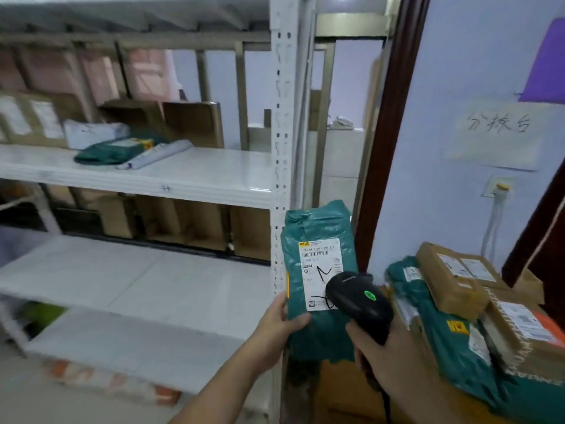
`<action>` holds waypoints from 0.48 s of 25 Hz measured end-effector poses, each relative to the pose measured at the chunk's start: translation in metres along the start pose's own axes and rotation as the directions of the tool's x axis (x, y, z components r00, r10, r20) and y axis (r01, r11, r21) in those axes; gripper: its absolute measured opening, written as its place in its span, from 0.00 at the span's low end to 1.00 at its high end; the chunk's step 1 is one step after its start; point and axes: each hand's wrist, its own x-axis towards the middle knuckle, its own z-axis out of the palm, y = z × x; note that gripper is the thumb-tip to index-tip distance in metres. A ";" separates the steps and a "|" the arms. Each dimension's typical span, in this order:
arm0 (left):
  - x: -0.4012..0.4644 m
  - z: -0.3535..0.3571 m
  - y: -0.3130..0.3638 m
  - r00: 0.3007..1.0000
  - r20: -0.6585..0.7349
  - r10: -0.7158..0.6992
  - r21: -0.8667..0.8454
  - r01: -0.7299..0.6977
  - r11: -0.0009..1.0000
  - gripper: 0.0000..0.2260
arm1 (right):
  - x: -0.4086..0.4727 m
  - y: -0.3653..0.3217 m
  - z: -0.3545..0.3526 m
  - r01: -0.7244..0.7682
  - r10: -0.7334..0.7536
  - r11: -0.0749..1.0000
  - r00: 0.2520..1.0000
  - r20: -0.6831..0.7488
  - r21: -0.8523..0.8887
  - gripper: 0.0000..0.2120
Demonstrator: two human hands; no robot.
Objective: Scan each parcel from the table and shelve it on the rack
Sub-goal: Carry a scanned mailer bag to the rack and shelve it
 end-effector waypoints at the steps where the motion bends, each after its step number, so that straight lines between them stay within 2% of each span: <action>1: -0.008 -0.016 0.012 0.998 -0.046 0.029 -0.002 -0.030 1.000 0.29 | 0.003 -0.009 0.012 0.008 -0.008 1.000 0.999 0.039 0.001 0.16; 5: -0.037 -0.080 0.047 0.969 -0.208 0.134 -0.033 -0.144 0.989 0.30 | 0.017 -0.055 0.059 0.061 -0.064 0.998 0.995 0.081 0.034 0.08; 9: -0.066 -0.151 0.084 0.933 -0.302 0.195 -0.054 -0.221 0.974 0.28 | 0.029 -0.111 0.117 0.169 -0.178 0.983 0.972 0.150 0.069 0.10; 12: -0.081 -0.202 0.110 0.924 -0.318 0.211 -0.047 -0.237 0.970 0.26 | 0.037 -0.148 0.162 0.241 -0.254 0.966 0.953 0.167 0.090 0.09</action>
